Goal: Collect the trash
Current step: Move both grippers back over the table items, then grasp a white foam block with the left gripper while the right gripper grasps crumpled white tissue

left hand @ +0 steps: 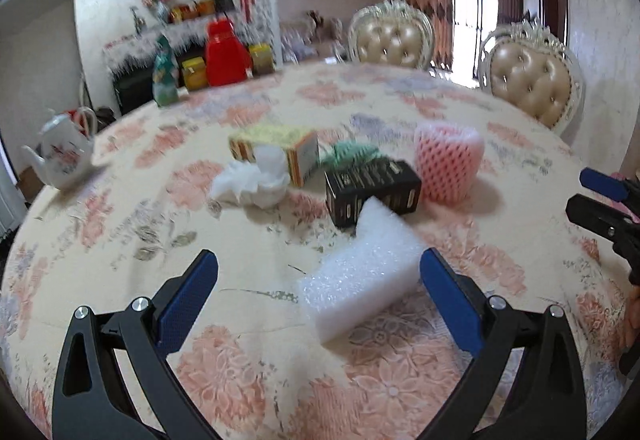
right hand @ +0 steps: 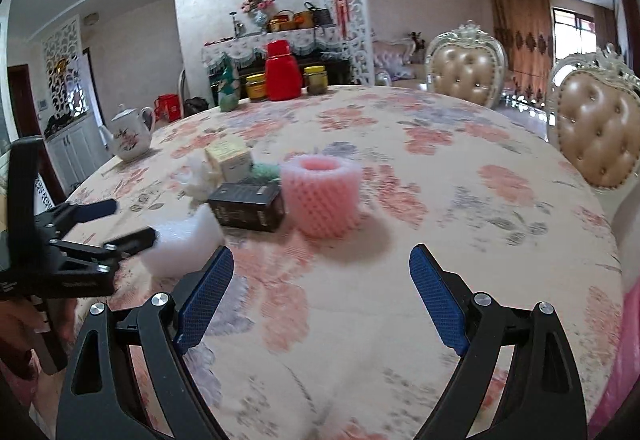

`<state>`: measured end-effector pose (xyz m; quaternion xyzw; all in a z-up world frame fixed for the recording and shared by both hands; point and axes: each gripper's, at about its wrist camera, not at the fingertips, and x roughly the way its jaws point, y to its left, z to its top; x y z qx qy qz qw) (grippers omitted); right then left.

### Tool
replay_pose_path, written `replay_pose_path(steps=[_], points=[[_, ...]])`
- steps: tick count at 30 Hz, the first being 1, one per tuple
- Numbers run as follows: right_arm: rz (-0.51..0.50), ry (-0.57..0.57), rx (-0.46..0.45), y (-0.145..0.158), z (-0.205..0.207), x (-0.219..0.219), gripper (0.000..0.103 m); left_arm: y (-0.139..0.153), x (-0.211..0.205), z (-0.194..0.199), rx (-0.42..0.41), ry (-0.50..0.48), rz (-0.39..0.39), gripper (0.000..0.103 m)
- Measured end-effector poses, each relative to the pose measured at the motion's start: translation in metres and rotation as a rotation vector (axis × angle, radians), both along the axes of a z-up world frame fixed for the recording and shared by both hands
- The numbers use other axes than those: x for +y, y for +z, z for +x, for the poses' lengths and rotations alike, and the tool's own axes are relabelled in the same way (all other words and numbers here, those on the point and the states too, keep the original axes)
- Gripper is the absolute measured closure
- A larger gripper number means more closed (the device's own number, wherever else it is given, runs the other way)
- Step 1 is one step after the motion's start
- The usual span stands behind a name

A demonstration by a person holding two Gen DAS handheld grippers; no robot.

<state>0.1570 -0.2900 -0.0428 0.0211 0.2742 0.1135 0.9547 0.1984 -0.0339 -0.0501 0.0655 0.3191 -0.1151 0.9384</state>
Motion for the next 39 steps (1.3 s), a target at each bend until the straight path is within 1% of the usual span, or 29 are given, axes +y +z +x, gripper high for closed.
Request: replay_pose_path(steps=[4,7,8,9,10,12,14,16,17,19,21,24,25,29,33,37,39], points=[[-0.015,0.012,0.012,0.000,0.010,0.008,0.018,-0.009,-0.008,0.019,0.056,-0.035,-0.036,0.005],[-0.029,0.008,0.023,-0.001,0.017,0.008,0.018,-0.014,-0.016,0.024,0.086,-0.062,-0.065,0.005],[-0.028,0.008,0.028,-0.002,0.019,0.007,0.018,-0.017,-0.018,0.025,0.105,-0.077,-0.074,0.014],[-0.027,0.008,0.035,-0.003,0.023,0.007,0.018,-0.020,-0.020,0.026,0.128,-0.101,-0.088,0.042],[-0.027,0.010,0.040,-0.004,0.025,0.008,0.018,-0.023,-0.021,0.026,0.151,-0.125,-0.098,0.054],[-0.029,0.016,0.051,-0.006,0.030,0.013,0.018,-0.023,-0.019,0.023,0.151,-0.140,-0.116,0.065],[-0.035,0.029,0.057,-0.007,0.035,0.020,0.018,-0.018,-0.013,0.014,0.099,-0.121,-0.122,0.067],[-0.048,0.053,0.061,-0.009,0.041,0.032,0.018,-0.009,0.003,0.004,0.014,-0.052,-0.132,0.067],[-0.058,0.071,0.063,-0.009,0.044,0.042,0.018,-0.006,0.011,0.002,-0.013,-0.015,-0.132,0.067],[-0.074,0.103,0.062,-0.010,0.050,0.058,0.018,-0.002,0.026,-0.002,-0.073,0.067,-0.126,0.067],[-0.088,0.136,0.062,-0.010,0.057,0.075,0.018,0.002,0.047,-0.006,-0.139,0.179,-0.135,0.067],[-0.106,0.195,0.071,-0.012,0.073,0.107,0.018,0.011,0.068,-0.010,-0.242,0.330,-0.124,0.067],[-0.110,0.210,0.074,-0.012,0.078,0.116,0.018,0.014,0.075,-0.012,-0.270,0.374,-0.133,0.067],[-0.115,0.266,0.089,-0.013,0.102,0.156,0.019,0.021,0.099,-0.017,-0.324,0.511,-0.178,0.067],[-0.135,0.311,0.084,-0.010,0.130,0.192,0.022,0.025,0.123,-0.023,-0.353,0.608,-0.229,0.067],[-0.144,0.315,0.133,-0.018,0.160,0.215,0.026,0.024,0.130,-0.027,-0.341,0.631,-0.245,0.066],[-0.125,0.321,0.178,-0.025,0.175,0.223,0.033,0.022,0.129,-0.024,-0.326,0.621,-0.237,0.066]])
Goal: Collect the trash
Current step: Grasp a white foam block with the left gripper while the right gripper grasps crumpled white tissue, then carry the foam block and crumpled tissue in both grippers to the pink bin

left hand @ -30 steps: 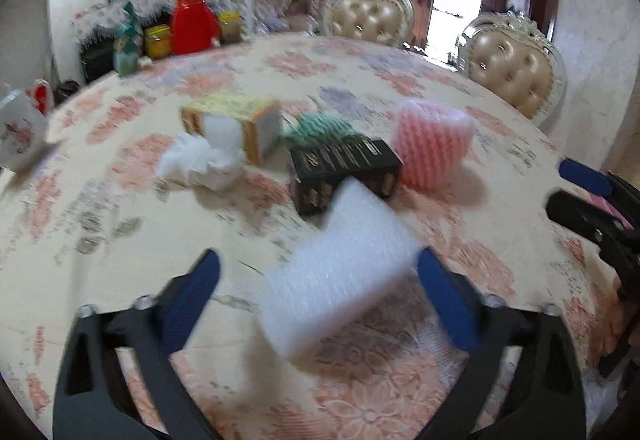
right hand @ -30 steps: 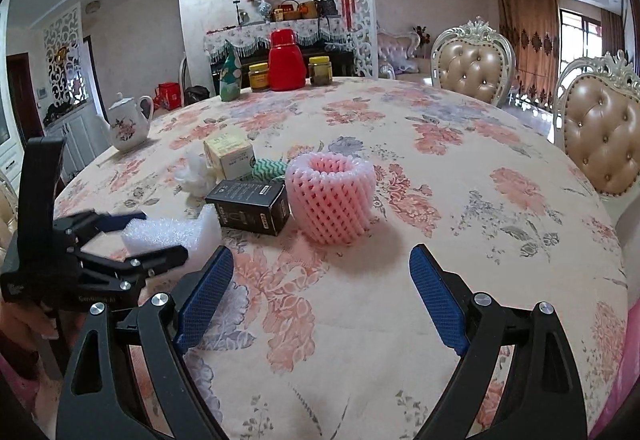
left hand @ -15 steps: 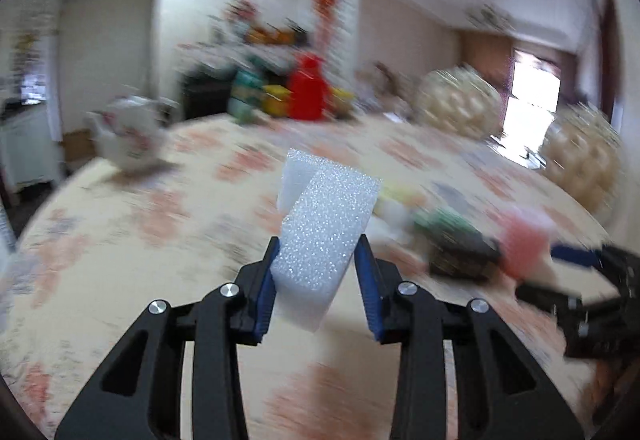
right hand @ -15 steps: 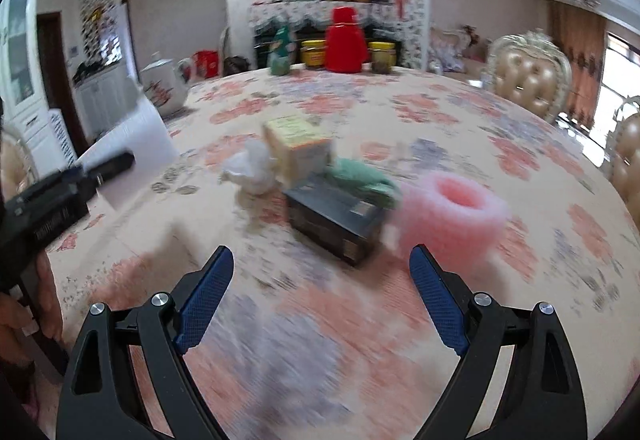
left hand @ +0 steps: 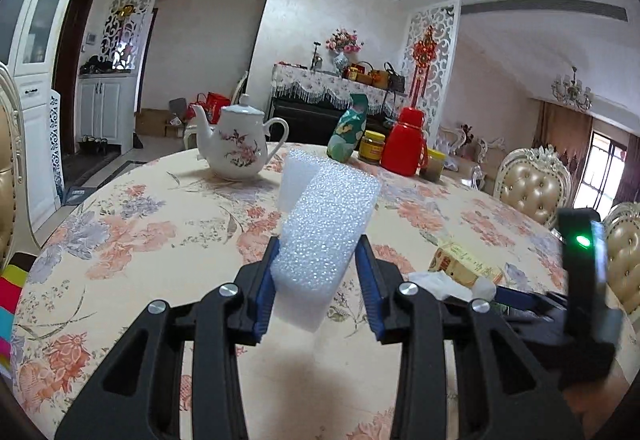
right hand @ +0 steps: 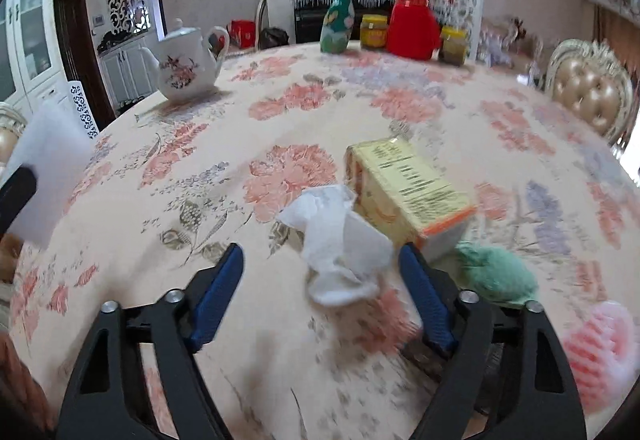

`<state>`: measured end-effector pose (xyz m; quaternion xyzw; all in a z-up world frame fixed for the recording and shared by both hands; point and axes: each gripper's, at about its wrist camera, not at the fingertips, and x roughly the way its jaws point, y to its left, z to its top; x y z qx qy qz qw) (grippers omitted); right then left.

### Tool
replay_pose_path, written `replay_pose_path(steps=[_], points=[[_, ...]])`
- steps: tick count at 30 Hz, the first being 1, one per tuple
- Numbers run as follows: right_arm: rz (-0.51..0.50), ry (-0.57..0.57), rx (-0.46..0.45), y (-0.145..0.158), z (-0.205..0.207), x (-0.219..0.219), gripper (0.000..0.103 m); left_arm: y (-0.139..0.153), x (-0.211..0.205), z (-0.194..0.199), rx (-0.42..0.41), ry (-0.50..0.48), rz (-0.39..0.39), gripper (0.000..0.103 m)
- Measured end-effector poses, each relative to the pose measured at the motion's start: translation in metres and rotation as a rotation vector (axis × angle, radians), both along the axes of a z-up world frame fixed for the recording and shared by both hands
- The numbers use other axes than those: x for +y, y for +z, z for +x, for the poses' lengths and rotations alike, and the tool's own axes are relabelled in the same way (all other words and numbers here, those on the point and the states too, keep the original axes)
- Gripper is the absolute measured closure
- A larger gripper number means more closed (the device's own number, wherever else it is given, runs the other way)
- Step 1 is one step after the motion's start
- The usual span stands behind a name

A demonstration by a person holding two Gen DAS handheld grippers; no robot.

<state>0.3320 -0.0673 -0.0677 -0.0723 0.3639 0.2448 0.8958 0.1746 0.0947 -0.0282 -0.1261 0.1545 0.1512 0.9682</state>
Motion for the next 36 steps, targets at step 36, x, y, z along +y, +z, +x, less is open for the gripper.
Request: replay_pose_path(steps=[36], points=[[0.176,-0.206,-0.135,0.030,-0.116,-0.117,0.069,-0.005,-0.050,0.003,-0.005,-0.228,0.171,0.066]])
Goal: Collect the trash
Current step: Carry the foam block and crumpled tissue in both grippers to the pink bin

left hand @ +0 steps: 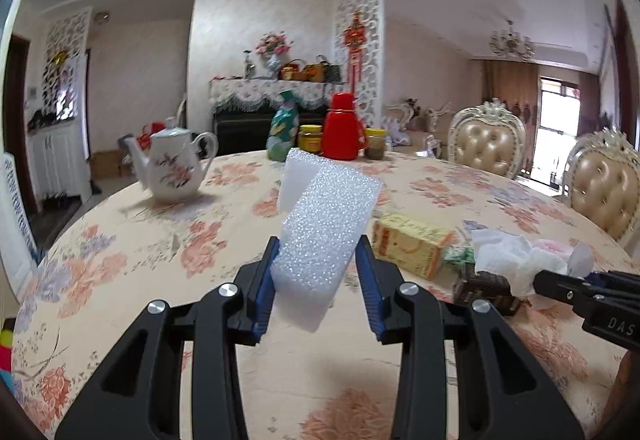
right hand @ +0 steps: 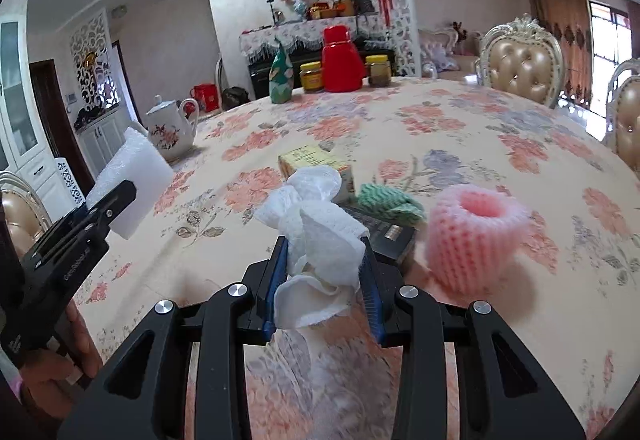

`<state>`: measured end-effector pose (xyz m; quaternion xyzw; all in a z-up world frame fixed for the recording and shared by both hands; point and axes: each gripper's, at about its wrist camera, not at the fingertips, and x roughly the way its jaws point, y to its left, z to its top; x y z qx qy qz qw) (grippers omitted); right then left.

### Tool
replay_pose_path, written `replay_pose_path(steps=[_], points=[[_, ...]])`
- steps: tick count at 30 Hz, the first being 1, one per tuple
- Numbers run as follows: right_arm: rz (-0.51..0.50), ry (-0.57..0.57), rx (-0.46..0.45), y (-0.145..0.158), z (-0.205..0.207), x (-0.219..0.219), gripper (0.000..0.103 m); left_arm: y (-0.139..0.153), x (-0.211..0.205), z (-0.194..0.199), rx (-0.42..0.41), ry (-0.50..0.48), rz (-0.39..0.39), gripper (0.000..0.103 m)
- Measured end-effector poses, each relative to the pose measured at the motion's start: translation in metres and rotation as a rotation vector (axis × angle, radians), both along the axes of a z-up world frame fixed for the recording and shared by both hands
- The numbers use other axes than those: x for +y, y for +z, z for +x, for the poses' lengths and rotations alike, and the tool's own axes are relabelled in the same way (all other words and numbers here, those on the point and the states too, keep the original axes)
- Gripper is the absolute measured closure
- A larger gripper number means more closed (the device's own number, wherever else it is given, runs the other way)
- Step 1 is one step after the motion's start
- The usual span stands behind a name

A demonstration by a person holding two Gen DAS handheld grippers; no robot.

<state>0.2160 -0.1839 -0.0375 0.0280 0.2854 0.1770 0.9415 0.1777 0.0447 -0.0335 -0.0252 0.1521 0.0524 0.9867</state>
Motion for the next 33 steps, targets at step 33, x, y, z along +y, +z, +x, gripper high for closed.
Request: replay_pose_path(steps=[33], points=[[-0.004,-0.225,-0.185,0.023,-0.119,-0.156,0.068,0.022,-0.185,-0.072,-0.017,-0.380,0.111,0.066]])
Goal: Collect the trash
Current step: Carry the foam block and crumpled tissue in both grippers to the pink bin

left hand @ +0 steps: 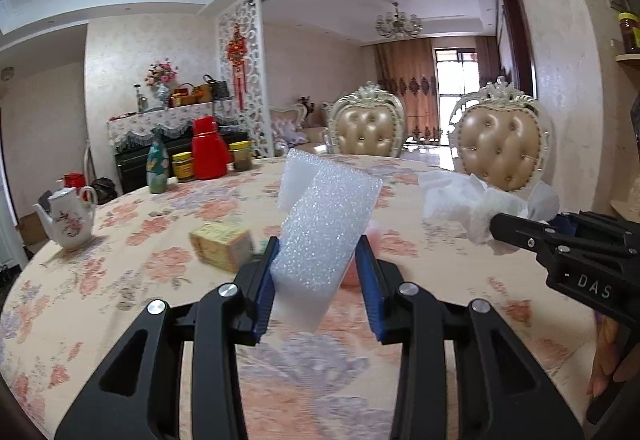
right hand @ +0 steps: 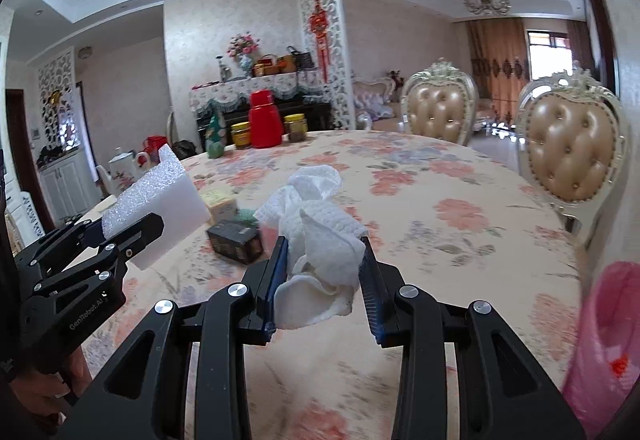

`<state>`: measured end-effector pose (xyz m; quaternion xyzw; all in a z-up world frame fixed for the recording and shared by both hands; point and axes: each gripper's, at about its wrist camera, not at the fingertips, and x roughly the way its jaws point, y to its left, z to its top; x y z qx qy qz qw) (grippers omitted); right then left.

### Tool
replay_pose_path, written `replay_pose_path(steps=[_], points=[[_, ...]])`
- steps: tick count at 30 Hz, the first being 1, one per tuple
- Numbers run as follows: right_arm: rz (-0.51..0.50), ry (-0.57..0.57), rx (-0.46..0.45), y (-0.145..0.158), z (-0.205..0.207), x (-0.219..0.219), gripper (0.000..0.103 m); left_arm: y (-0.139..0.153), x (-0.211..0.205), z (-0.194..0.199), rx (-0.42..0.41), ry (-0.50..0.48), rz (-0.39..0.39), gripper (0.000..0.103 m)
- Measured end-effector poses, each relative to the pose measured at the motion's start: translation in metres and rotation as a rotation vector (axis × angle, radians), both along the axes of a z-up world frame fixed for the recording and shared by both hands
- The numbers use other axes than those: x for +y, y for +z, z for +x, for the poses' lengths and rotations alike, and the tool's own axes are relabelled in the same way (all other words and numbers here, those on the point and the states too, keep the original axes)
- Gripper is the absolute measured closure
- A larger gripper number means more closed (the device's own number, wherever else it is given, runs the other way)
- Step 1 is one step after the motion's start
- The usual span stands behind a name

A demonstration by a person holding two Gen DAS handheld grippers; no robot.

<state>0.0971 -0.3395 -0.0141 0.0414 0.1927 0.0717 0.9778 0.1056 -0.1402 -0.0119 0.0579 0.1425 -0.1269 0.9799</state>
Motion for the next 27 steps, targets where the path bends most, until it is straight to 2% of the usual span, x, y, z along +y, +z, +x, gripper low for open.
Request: replay_pose_path(steps=[11,17,27], points=[[-0.019,-0.185,-0.006,-0.006,-0.052,-0.081,0.068,0.002,-0.083,-0.012,0.037,-0.222,-0.040,0.066],[-0.012,-0.298,0.003,-0.013,-0.078,-0.125,0.068,0.000,-0.142,-0.023,0.053,-0.362,-0.032,0.066],[-0.003,-0.505,0.006,-0.015,-0.114,-0.203,0.068,-0.003,-0.224,-0.033,0.099,-0.535,-0.040,0.066]])
